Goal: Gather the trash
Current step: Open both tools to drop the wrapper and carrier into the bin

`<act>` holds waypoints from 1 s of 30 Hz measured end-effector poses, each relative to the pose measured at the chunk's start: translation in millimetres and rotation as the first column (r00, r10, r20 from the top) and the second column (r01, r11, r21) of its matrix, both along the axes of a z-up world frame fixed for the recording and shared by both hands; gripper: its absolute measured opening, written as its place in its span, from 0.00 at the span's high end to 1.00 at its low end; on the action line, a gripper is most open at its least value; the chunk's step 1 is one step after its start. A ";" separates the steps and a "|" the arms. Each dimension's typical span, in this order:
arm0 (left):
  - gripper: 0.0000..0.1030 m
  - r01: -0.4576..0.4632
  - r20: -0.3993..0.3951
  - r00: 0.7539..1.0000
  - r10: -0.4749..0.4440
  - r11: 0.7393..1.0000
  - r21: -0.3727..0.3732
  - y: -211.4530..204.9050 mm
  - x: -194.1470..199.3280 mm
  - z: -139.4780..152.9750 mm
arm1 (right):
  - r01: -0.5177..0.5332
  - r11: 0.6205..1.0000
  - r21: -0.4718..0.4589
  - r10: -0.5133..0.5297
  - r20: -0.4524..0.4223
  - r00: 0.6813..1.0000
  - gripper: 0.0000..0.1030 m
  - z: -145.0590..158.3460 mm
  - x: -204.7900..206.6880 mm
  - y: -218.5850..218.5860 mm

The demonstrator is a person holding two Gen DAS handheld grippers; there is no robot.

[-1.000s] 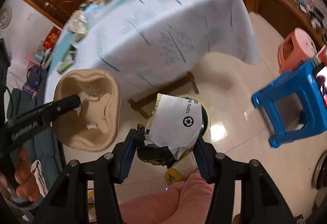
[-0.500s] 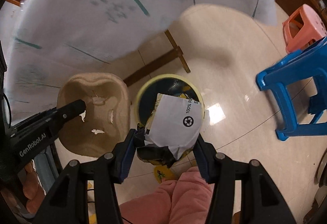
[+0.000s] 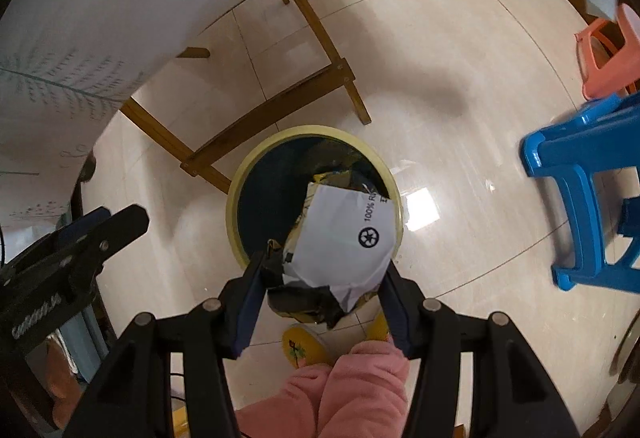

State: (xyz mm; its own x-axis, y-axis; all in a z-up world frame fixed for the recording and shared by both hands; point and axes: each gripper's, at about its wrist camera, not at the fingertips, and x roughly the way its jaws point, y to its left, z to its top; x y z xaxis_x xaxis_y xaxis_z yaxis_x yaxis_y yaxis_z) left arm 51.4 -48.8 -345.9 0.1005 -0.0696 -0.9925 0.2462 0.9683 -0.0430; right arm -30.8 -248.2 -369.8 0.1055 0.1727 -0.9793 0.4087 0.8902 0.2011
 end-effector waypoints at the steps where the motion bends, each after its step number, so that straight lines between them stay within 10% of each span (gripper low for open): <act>1: 0.31 -0.007 0.011 1.000 0.007 1.000 0.006 3.2 -0.6 0.0 | -0.012 1.000 -0.002 0.012 -0.001 1.000 0.47 -2.7 3.5 1.7; 8: 0.14 -0.056 0.059 0.997 0.054 0.998 0.032 17.9 -3.8 3.5 | -0.099 0.995 -0.002 0.099 -0.006 0.995 0.43 -14.0 26.4 17.8; 30: 0.14 -0.141 0.119 0.982 0.144 0.989 -0.033 52.4 -14.6 55.0 | -0.148 0.986 -0.075 0.156 0.128 0.979 0.18 31.4 35.6 46.2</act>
